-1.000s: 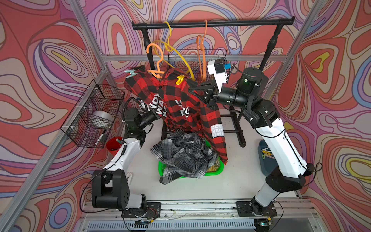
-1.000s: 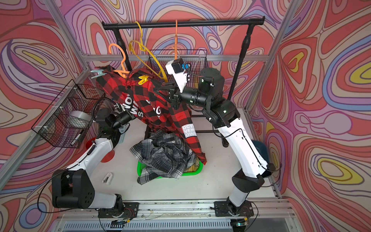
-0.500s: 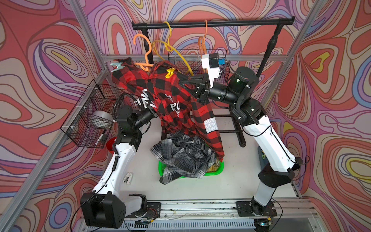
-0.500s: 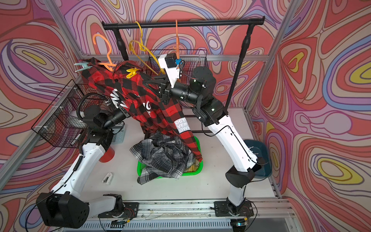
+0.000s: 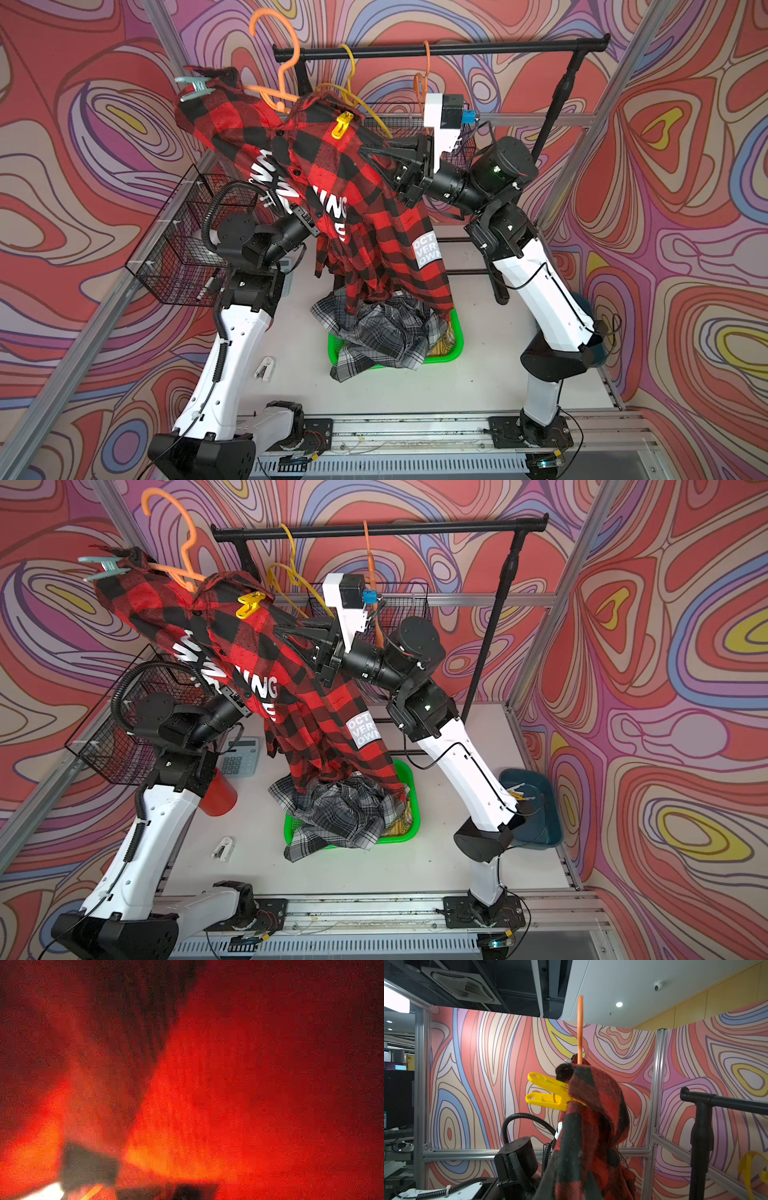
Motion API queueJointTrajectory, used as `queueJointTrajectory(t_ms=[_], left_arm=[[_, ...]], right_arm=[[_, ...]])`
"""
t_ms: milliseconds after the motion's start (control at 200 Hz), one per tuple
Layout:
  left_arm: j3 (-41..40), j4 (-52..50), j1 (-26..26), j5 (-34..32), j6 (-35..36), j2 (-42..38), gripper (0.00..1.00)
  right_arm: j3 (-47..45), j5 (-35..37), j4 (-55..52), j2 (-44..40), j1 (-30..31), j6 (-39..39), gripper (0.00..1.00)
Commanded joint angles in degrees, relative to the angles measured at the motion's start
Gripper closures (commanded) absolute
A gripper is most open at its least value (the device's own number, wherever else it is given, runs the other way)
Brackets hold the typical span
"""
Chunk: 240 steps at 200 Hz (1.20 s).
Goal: Remove the clothespins securing long-sleeve shirts to the hanger
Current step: Place the long-sleeve shirt at the bin.
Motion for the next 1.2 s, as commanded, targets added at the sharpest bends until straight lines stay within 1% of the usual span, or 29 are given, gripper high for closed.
queueJointTrajectory(t_ms=[0, 80, 175, 361, 411, 491, 561, 691, 856, 931, 992, 1032, 1102, 1197], left_arm=[[0.85, -0.34, -3.10, 2.69, 0.37, -1.70, 1.00], [-1.50, -2.23, -4.76, 1.51, 1.72, -3.42, 1.00], [-6.53, -4.19, -5.71, -0.77, 2.71, -5.99, 1.00], [-21.34, -2.56, -8.33, -4.30, -0.33, -10.76, 1.00], [-24.98, -3.01, -9.20, -5.12, -0.28, -11.66, 1.00], [-30.88, -3.80, -9.60, -7.14, 0.69, -13.46, 1.00], [-35.25, -5.60, -9.59, -10.59, 2.20, -14.95, 1.00], [-40.63, -8.45, -9.56, -15.57, 5.54, -15.53, 1.00], [-44.04, -9.85, -9.56, -18.76, 5.70, -14.30, 1.00], [-43.60, -13.10, -9.11, -19.65, 5.82, -14.68, 0.83], [-42.60, -17.03, -8.29, -19.80, 6.69, -15.44, 0.62], [-42.29, -19.26, -7.65, -20.11, 7.24, -16.47, 0.51], [-42.46, -22.93, -6.12, -20.40, 7.39, -19.23, 0.37], [-42.44, -28.24, -2.78, -20.06, 6.84, -24.70, 0.30]], right_arm=[[-1.64, -0.35, 7.11, 0.74, 0.99, 2.99, 1.00], [-8.69, -0.19, 10.00, -2.12, 0.98, 3.88, 1.00], [-18.88, -0.13, 12.08, -6.38, 0.99, 3.53, 1.00], [-41.69, 2.47, 18.26, -16.61, 0.99, 3.85, 1.00], [-46.68, 2.78, 18.69, -19.03, 0.99, 3.55, 1.00], [-54.56, 5.14, 19.08, -22.92, 0.84, 2.71, 1.00], [-59.75, 6.69, 18.40, -25.64, 0.47, 2.04, 1.00], [-68.16, 6.59, 18.71, -29.22, -1.34, 1.91, 1.00], [-77.11, 1.48, 23.54, -31.91, -7.31, 6.12, 1.00], [-78.24, 2.08, 20.88, -32.79, -8.06, 4.23, 1.00], [-78.84, 2.42, 19.13, -33.05, -8.64, 2.95, 1.00], [-79.29, 1.95, 18.58, -33.11, -9.33, 2.80, 1.00], [-79.70, 1.38, 16.84, -33.06, -10.08, 1.76, 1.00], [-79.52, 1.41, 13.85, -32.47, -10.30, -0.16, 1.00]])
